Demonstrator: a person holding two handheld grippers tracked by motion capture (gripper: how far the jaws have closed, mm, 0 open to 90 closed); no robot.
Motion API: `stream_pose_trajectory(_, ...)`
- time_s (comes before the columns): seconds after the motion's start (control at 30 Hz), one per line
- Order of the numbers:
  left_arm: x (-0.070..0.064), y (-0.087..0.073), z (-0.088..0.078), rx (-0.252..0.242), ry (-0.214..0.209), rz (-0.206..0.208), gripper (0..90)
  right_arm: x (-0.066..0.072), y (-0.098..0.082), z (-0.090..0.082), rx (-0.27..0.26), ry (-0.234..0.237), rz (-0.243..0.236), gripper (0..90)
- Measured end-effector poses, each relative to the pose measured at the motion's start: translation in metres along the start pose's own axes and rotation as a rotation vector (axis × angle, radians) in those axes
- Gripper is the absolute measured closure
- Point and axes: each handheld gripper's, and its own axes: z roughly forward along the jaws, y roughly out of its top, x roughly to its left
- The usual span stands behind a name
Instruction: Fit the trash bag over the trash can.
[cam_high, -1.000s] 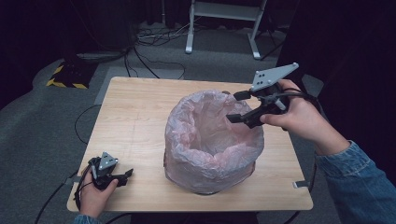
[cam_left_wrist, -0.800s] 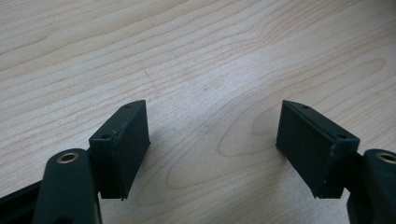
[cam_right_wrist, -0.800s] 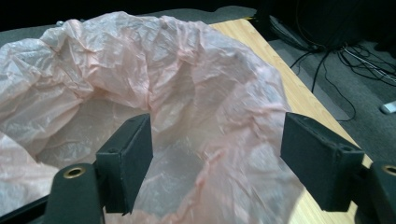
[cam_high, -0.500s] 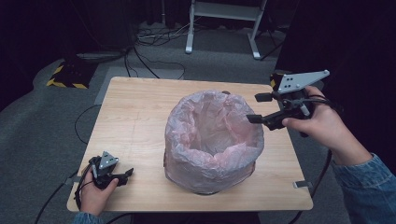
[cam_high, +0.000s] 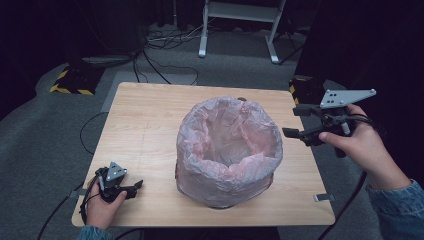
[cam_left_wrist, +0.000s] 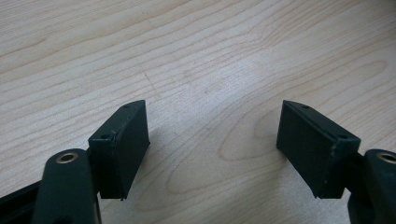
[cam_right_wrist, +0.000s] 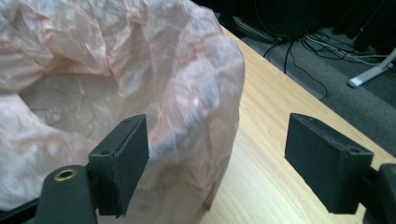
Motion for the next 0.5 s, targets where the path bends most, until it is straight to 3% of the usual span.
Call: stream_pose_trajectory(0.5, 0.000, 0.000, 0.000, 0.000, 0.000, 0.000, 25.4, -0.021, -0.065, 0.010, 0.010, -0.031, 0.094, 22.5)
